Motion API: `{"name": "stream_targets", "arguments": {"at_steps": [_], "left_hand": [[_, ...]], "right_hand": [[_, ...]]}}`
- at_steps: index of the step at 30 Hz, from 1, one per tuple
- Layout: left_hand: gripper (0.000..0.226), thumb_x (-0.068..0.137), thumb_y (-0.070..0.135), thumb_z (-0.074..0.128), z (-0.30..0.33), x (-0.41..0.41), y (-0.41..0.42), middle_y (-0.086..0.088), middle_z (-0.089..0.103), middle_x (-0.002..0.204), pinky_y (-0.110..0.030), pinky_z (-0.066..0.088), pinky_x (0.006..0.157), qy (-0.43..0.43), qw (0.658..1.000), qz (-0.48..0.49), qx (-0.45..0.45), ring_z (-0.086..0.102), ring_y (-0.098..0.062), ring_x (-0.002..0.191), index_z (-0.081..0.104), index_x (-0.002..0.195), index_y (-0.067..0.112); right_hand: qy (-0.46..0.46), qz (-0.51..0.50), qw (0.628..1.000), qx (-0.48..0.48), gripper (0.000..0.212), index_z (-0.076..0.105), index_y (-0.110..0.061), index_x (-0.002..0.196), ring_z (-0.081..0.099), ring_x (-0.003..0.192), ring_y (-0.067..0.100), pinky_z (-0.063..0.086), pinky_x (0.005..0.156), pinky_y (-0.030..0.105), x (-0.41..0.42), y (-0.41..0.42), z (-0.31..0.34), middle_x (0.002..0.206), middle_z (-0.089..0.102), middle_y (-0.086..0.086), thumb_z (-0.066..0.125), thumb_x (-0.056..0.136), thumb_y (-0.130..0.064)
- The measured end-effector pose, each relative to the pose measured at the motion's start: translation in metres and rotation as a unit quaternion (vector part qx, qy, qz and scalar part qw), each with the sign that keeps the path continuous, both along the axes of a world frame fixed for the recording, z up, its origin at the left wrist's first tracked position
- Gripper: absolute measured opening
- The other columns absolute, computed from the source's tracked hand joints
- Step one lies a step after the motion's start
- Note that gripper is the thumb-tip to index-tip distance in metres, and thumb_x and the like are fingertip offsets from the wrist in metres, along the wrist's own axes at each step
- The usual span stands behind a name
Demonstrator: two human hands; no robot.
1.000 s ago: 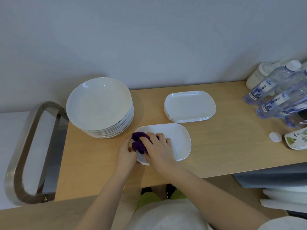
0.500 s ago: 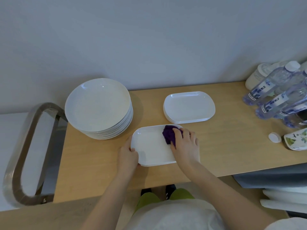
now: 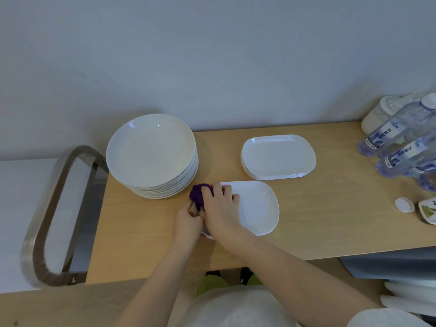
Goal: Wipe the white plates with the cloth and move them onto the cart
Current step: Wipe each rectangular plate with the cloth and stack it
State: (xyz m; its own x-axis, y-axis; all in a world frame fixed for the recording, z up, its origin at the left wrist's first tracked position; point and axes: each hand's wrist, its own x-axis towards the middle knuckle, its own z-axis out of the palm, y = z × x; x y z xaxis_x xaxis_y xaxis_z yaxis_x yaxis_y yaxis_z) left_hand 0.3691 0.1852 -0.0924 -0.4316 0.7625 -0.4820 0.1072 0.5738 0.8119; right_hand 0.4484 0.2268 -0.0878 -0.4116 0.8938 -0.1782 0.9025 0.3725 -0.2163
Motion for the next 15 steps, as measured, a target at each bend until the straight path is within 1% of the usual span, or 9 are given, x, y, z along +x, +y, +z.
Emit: {"name": "stream_targets", "arguments": {"at_steps": [1,3,5,7,9,11,13,15], "left_hand": [[0.051,0.083,-0.011,0.043,0.000,0.000,0.000,-0.011,0.063,0.075,-0.054,0.055,0.072,-0.003,1.000,0.002,-0.005,0.061,-0.039,0.076,0.057,0.103,0.034],[0.055,0.084,-0.011,0.042,-0.001,-0.001,-0.002,-0.007,0.065,0.077,-0.055,0.055,0.073,-0.011,1.000,0.006,-0.006,0.062,-0.034,0.076,0.058,0.113,0.034],[0.058,0.086,-0.009,0.041,-0.002,-0.001,-0.003,-0.002,0.064,0.084,-0.052,0.057,0.073,-0.022,1.000,0.013,-0.008,0.063,-0.027,0.080,0.054,0.126,0.031],[0.059,0.088,-0.006,0.041,-0.001,-0.001,-0.005,0.000,0.063,0.090,-0.047,0.059,0.069,-0.034,0.999,0.015,-0.006,0.063,-0.026,0.083,0.051,0.134,0.028],[0.058,0.088,-0.005,0.041,0.001,-0.001,-0.007,-0.002,0.063,0.091,-0.044,0.060,0.061,-0.044,0.999,0.016,-0.002,0.064,-0.028,0.082,0.053,0.133,0.029],[0.059,0.086,-0.005,0.040,0.003,0.000,-0.007,-0.004,0.064,0.094,-0.040,0.060,0.057,-0.055,0.998,0.021,0.000,0.064,-0.028,0.082,0.055,0.130,0.031],[0.060,0.084,-0.005,0.040,0.004,0.001,-0.007,-0.006,0.065,0.102,-0.039,0.060,0.057,-0.065,0.998,0.026,0.000,0.064,-0.027,0.086,0.056,0.128,0.033],[0.061,0.084,-0.005,0.039,0.004,0.001,-0.006,-0.005,0.064,0.108,-0.044,0.060,0.062,-0.069,0.997,0.029,-0.001,0.064,-0.028,0.091,0.056,0.128,0.033]], "right_hand": [[0.002,0.007,1.000,0.003,0.043,0.043,-0.018,0.128,0.038,0.113,0.033,0.033,0.083,0.042,0.002,0.002,0.000,0.130,0.043,0.008,0.051,0.089,-0.035],[0.000,0.030,0.999,0.014,0.040,0.045,-0.020,0.128,0.038,0.116,0.031,0.033,0.084,0.040,0.011,0.009,-0.002,0.131,0.044,0.006,0.050,0.091,-0.033],[-0.002,0.036,0.999,0.024,0.038,0.046,-0.022,0.128,0.038,0.117,0.028,0.034,0.083,0.037,0.022,0.016,-0.002,0.131,0.045,0.004,0.051,0.092,-0.030],[-0.002,0.009,1.000,0.025,0.039,0.045,-0.024,0.130,0.038,0.117,0.027,0.033,0.083,0.035,0.035,0.021,0.000,0.131,0.044,0.002,0.050,0.092,-0.029],[-0.015,-0.036,0.999,0.028,0.040,0.044,-0.026,0.132,0.039,0.116,0.026,0.033,0.085,0.034,0.055,0.023,0.002,0.130,0.044,0.001,0.047,0.092,-0.031],[-0.039,-0.088,0.994,0.044,0.039,0.044,-0.027,0.130,0.043,0.113,0.025,0.034,0.088,0.034,0.081,0.025,0.003,0.129,0.045,-0.001,0.046,0.092,-0.035],[-0.061,-0.125,0.988,0.060,0.037,0.047,-0.027,0.126,0.045,0.108,0.025,0.034,0.088,0.035,0.104,0.026,0.005,0.125,0.046,-0.002,0.048,0.091,-0.040],[-0.071,-0.132,0.987,0.060,0.037,0.049,-0.025,0.124,0.045,0.105,0.025,0.034,0.088,0.034,0.112,0.029,0.007,0.122,0.046,-0.002,0.049,0.091,-0.042]]}}
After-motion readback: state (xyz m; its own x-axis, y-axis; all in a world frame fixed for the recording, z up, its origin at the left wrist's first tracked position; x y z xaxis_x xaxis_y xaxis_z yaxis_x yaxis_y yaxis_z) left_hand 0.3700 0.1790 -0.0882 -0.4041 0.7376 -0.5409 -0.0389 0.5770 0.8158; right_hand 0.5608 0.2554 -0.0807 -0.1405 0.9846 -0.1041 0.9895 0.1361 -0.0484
